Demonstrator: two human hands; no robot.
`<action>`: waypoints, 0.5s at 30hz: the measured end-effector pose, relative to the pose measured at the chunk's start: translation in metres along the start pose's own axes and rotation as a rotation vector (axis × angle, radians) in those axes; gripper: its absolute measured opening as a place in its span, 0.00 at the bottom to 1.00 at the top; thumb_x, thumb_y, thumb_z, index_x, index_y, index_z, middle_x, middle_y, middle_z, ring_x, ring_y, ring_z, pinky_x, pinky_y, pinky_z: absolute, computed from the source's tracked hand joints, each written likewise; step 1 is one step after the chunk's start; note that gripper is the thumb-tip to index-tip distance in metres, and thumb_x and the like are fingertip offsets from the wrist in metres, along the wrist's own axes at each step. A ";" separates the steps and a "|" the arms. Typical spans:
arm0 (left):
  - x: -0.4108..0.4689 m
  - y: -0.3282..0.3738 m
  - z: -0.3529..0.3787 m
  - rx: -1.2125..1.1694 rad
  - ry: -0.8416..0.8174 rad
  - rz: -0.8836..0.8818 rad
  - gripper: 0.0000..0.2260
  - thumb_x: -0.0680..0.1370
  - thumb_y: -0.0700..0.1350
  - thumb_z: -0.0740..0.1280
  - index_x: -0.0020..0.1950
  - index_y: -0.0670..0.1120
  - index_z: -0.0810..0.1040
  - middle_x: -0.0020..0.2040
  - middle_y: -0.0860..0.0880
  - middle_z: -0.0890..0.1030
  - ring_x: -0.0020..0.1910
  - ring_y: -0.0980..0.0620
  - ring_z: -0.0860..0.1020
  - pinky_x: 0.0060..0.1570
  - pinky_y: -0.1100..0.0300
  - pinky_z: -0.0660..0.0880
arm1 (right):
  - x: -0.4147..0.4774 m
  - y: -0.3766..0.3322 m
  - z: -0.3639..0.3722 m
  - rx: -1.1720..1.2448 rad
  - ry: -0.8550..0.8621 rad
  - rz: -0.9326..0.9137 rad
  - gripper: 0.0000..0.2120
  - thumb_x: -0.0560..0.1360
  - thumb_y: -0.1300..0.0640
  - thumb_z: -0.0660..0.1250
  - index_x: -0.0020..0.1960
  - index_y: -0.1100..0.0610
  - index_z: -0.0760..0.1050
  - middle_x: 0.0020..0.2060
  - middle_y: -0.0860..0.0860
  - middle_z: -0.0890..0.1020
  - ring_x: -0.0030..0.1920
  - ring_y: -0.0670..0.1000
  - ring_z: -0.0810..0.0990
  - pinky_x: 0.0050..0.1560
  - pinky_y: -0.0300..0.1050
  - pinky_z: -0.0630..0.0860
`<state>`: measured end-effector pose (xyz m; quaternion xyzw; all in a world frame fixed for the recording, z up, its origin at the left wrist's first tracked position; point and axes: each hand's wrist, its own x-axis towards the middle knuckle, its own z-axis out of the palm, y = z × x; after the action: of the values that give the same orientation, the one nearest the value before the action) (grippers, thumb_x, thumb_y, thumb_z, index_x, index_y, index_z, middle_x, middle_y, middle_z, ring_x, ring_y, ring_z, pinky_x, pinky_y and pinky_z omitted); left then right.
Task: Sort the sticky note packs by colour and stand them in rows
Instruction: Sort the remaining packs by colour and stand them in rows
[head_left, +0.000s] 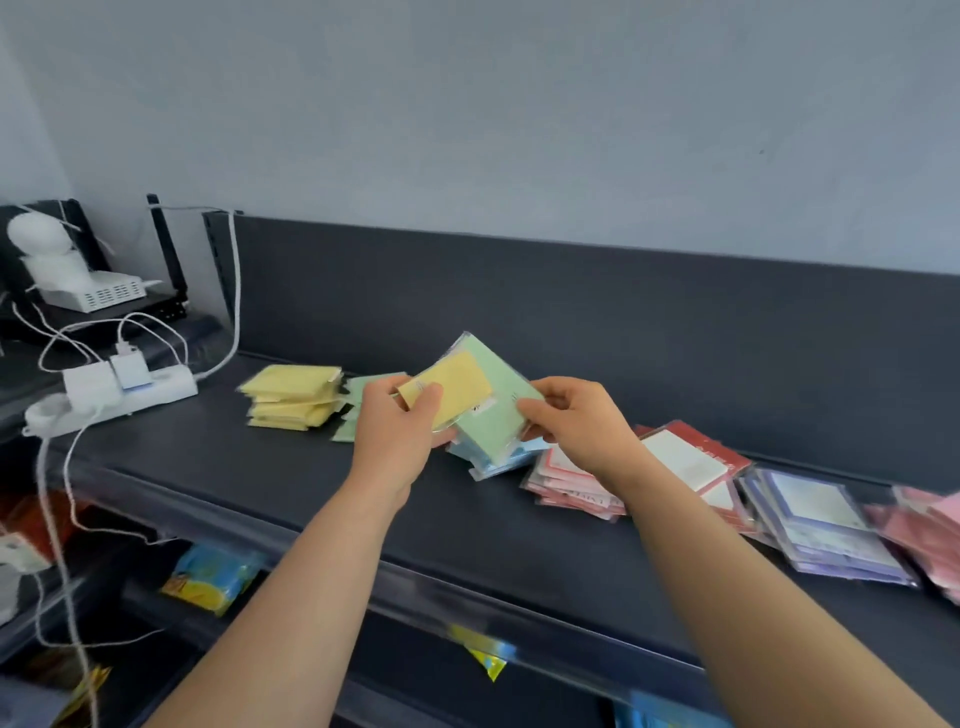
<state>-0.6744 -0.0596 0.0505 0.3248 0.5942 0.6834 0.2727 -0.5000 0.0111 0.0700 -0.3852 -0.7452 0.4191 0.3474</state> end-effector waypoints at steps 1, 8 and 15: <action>0.003 -0.001 -0.008 0.023 -0.009 0.001 0.14 0.78 0.43 0.67 0.61 0.40 0.73 0.55 0.44 0.81 0.52 0.49 0.82 0.41 0.55 0.82 | 0.001 -0.002 0.007 0.010 0.007 0.007 0.06 0.78 0.59 0.66 0.51 0.57 0.81 0.39 0.52 0.85 0.34 0.44 0.82 0.36 0.34 0.73; 0.028 -0.002 -0.055 0.115 0.071 0.013 0.08 0.78 0.45 0.68 0.55 0.46 0.73 0.50 0.51 0.81 0.36 0.56 0.81 0.45 0.53 0.81 | 0.025 -0.015 0.044 -0.057 0.069 0.023 0.06 0.77 0.61 0.65 0.49 0.56 0.80 0.37 0.52 0.85 0.33 0.45 0.82 0.39 0.42 0.75; 0.068 -0.001 -0.094 0.203 0.247 0.100 0.10 0.79 0.44 0.67 0.58 0.44 0.71 0.49 0.49 0.79 0.43 0.50 0.80 0.36 0.58 0.78 | 0.071 -0.027 0.075 -0.079 0.135 0.010 0.08 0.77 0.60 0.65 0.56 0.58 0.75 0.37 0.52 0.83 0.39 0.54 0.83 0.41 0.45 0.79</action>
<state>-0.7905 -0.0678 0.0494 0.2933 0.6723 0.6673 0.1291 -0.6033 0.0360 0.0772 -0.4296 -0.7342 0.3640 0.3794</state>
